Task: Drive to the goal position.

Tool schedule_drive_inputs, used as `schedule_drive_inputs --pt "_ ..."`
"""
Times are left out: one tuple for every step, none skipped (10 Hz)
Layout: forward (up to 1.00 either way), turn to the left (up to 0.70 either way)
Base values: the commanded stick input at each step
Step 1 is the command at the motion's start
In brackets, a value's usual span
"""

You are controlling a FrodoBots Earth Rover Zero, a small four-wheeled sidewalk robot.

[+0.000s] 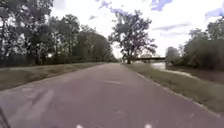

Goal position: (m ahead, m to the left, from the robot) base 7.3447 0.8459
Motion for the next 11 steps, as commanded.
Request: schedule_drive_inputs --pt "1.00 0.00" --pt "1.00 0.00" --pt "1.00 0.00" --pt "1.00 0.00" --pt "1.00 0.00" --pt "1.00 0.00" --pt "1.00 0.00" --pt "1.00 0.00" --pt "1.00 0.00" --pt "1.00 0.00" --pt "1.00 0.00"
